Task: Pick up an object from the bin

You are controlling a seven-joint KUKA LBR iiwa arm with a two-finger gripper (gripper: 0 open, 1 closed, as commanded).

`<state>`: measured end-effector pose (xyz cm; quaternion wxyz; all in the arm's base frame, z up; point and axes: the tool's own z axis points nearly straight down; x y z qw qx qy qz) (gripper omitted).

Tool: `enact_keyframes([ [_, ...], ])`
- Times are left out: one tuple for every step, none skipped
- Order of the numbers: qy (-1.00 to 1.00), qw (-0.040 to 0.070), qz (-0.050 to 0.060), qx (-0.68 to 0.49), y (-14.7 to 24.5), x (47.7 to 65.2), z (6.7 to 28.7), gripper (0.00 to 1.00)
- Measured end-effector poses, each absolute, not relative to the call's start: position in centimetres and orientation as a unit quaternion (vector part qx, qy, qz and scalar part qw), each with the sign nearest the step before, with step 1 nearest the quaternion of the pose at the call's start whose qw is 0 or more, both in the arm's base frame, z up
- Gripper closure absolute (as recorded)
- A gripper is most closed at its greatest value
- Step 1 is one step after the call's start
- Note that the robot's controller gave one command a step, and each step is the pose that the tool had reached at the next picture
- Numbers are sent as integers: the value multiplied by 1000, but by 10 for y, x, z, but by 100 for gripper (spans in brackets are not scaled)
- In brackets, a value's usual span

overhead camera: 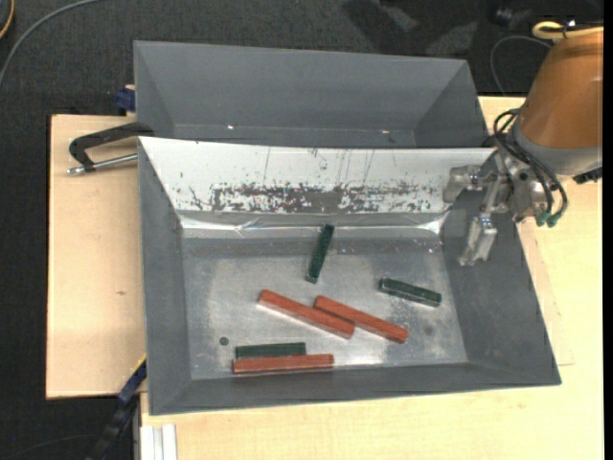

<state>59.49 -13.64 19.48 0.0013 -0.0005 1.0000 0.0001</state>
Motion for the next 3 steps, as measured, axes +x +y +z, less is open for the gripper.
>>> enact_keyframes([
  [999,-3,2,-37,-102,589,71,0],
  [999,0,1,43,-92,547,71,0],
  [997,-2,2,73,-34,503,70,0],
])
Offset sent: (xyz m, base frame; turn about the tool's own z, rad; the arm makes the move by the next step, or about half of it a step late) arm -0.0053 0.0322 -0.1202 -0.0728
